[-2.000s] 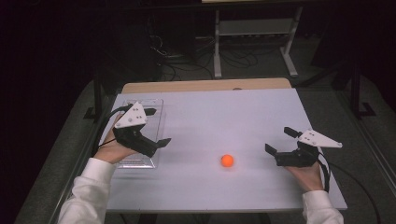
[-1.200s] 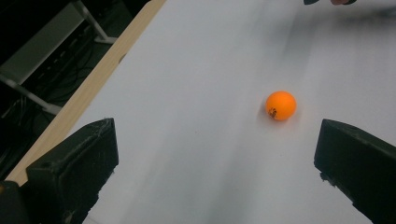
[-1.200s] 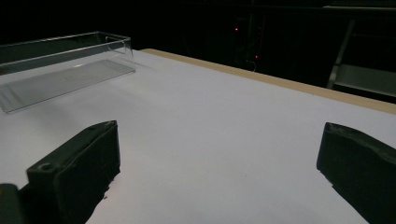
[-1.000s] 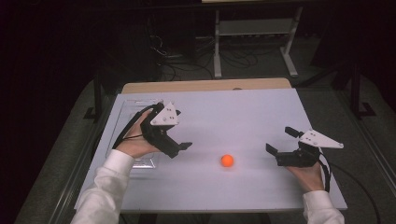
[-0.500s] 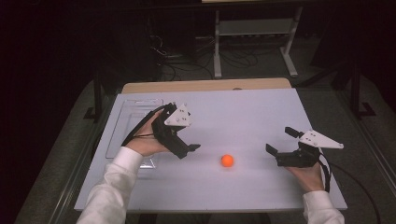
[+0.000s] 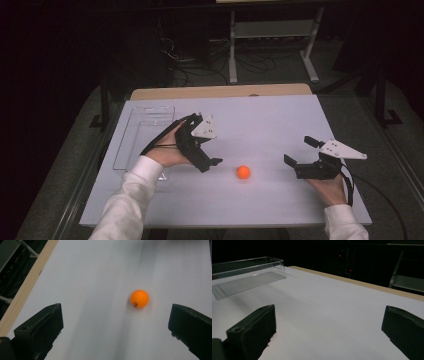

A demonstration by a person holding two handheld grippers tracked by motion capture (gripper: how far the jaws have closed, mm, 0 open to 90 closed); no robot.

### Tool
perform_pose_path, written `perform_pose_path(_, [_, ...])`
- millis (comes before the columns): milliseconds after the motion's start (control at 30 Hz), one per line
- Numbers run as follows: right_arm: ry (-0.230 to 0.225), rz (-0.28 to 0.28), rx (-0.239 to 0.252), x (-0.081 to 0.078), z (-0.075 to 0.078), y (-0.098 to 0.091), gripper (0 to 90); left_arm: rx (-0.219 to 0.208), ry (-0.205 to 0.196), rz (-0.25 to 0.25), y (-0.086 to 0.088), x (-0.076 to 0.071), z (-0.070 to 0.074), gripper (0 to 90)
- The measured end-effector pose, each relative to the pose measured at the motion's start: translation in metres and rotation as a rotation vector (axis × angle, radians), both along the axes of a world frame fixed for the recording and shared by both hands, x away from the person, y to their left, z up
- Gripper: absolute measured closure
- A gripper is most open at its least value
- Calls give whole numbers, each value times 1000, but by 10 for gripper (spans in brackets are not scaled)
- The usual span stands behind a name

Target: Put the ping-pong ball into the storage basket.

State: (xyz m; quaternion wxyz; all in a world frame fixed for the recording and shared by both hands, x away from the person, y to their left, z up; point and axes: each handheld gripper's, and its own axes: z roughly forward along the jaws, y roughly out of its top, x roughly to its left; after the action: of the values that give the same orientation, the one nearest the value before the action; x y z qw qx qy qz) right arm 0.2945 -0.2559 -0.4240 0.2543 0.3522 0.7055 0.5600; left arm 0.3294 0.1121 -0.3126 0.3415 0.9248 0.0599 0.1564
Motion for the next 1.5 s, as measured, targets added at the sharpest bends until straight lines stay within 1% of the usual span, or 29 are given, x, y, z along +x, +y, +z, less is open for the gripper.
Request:
perform_pose_path(67, [3,2,-2,0,0,0,0,6,-1,-7,-5,1,-1,0])
perform_pose_path(233, [3,5,-4,0,0,1,0,15,14,-25,-15,3,-5,0])
perform_pose_path(300, [3,5,-4,0,-1,1,0,15,20,-28,-19,4,-7,0])
perform_pose_path(433, [5,6,-3,0,-1,1,0,34,25,-39,-24,4,-9,0])
perform_pose_path(567, [5,6,-5,0,-1,1,0,42,26,-48,-29,4,-11,0])
perform_pose_path(767, [9,6,-5,0,-1,2,0,71,38,-62,-36,5,-16,0])
perform_pose_path(900, [7,9,-8,0,-1,2,0,100,45,-74,-42,4,-24,0])
perform_pose_path(1067, [9,11,-14,0,-2,2,0,117,55,-88,-48,5,-30,0])
perform_pose_path(1167, [10,15,-19,0,-2,3,0,127,44,-95,-51,5,-34,0])
perform_pose_path(1233, [15,18,-23,0,-3,5,0,126,53,-97,-52,6,-36,0])
perform_pose_path(1333, [12,21,-30,0,-3,6,0,125,55,-95,-54,8,-39,0])
perform_pose_path(1500, [11,21,-31,0,-3,6,0,147,52,-108,-59,7,-43,0])
